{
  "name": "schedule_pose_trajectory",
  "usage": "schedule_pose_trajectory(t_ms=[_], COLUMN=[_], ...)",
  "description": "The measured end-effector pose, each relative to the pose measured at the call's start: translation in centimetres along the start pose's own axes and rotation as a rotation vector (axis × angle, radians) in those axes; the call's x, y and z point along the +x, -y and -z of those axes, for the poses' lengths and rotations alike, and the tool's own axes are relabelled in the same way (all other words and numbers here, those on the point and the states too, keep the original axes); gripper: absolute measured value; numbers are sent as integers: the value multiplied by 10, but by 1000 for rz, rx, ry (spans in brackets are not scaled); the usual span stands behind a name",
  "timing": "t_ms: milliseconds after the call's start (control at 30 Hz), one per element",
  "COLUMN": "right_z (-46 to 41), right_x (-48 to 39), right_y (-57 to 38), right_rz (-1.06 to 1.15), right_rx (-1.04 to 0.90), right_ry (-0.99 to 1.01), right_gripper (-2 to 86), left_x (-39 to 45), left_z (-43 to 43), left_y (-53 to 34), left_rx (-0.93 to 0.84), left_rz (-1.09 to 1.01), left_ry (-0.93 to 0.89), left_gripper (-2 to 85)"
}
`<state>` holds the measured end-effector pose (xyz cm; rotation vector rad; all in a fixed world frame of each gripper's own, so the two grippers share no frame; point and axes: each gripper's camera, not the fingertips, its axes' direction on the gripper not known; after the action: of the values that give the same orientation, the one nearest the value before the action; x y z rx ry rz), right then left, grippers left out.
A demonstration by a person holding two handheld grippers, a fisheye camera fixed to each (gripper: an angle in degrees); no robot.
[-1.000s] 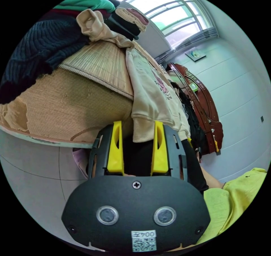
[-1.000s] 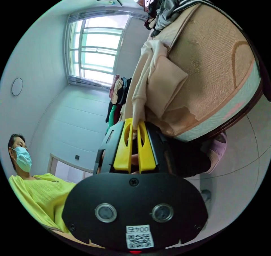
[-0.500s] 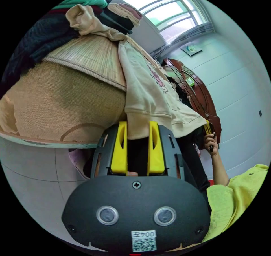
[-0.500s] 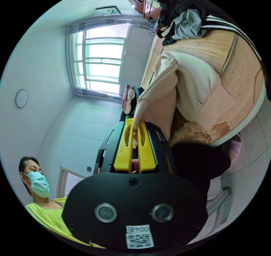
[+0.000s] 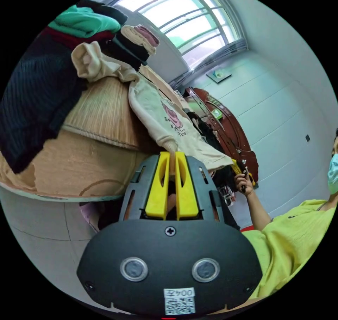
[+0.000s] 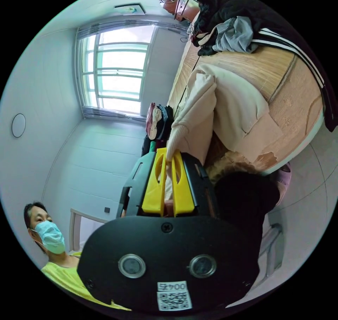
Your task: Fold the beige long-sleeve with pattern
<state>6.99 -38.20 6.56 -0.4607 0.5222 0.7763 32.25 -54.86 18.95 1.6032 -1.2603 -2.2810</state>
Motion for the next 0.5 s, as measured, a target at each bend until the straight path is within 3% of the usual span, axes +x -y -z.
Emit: schedule_pose_trajectory(t_ms=[167,367,500], right_z=[-2,-46,-32], right_x=[16,81,90], right_y=[-35,-78,-73], right_rz=[-47,-152,-87], right_rx=[-118,-246,-96], right_ry=[-57,-85,-211], right_gripper=[32,53,104], left_x=[45,7,7], left_z=[18,-29,-48], left_y=[-30,-83,-106], left_rx=[-113,-177,-207], left_rz=[-128,-67,-49], left_ry=[127,156,187], left_gripper=[21,18,16])
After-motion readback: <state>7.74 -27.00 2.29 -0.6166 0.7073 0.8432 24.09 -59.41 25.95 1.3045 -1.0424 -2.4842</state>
